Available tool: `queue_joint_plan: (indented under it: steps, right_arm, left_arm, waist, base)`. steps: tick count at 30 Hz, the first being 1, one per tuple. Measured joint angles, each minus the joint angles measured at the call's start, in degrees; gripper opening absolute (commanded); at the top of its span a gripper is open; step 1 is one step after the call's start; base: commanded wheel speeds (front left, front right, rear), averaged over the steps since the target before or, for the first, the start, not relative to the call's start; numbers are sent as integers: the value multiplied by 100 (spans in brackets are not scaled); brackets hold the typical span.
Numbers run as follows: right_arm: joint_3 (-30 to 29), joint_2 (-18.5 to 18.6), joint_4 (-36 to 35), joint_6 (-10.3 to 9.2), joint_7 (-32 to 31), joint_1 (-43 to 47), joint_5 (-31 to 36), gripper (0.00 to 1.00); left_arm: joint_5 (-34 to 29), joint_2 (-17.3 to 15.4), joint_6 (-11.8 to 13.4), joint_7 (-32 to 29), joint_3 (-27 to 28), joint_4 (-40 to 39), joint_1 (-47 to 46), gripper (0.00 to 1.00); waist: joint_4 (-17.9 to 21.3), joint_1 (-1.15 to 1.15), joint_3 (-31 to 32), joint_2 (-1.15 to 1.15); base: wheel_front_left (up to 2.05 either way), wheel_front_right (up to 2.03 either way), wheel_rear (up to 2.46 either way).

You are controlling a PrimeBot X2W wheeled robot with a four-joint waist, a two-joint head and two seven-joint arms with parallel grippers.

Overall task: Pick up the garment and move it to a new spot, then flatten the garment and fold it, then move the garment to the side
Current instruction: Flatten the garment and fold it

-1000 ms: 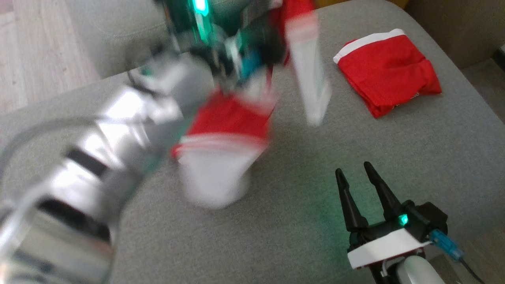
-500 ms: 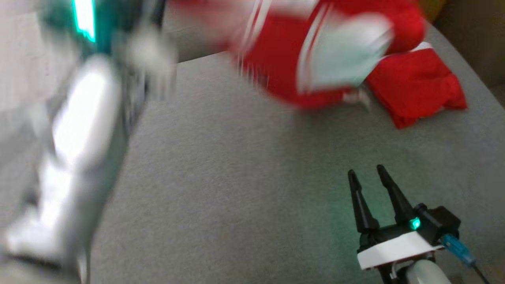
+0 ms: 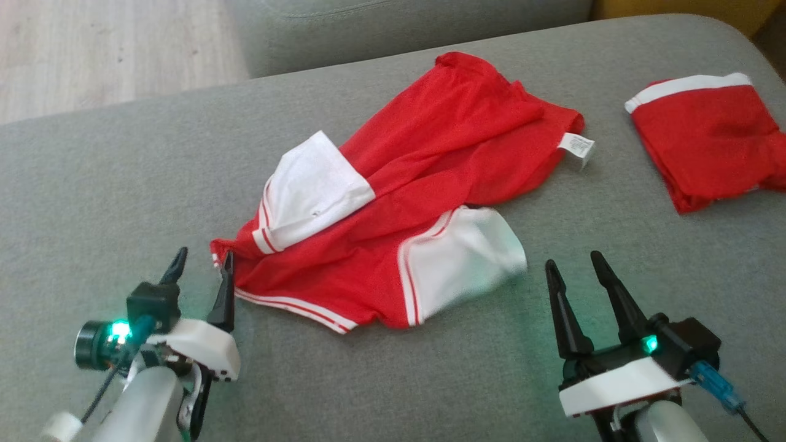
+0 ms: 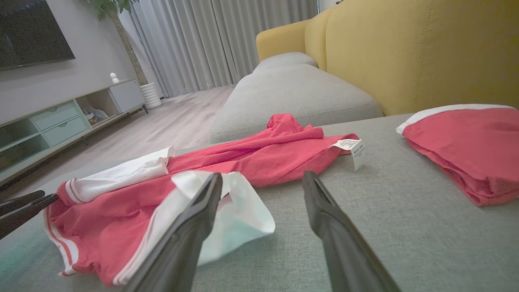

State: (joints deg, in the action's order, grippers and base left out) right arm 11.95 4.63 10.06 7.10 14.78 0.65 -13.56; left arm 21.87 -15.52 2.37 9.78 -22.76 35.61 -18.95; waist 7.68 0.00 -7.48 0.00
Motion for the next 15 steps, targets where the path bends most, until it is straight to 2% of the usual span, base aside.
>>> queue_joint_plan:
  steps: [3,7,10,15]
  right_arm:
    - [22,2,4,0,0,1,0,100]
    - [25,11,3,0,0,1,0,100]
    - [34,35,-4,0,0,1,-7,100]
    - [52,91,-5,0,0,-11,-7,100]
  left_arm:
    - [-237,-57,279,99,-70,-165,85,100]
    - [-1006,-282,761,58,-427,-654,70,100]
    - [-1462,-310,877,-247,-798,-1069,-54,100]
    - [-2103,-172,844,-1035,-1467,-1458,-585,100]
  waist:
    - [-75,0,-8,0]
    - [-135,0,-47,0]
    - [-162,-1,-100,0]
    - [-183,0,-253,0]
  base:
    - [0,0,0]
    - [0,0,0]
    - [0,0,0]
    - [0,0,0]
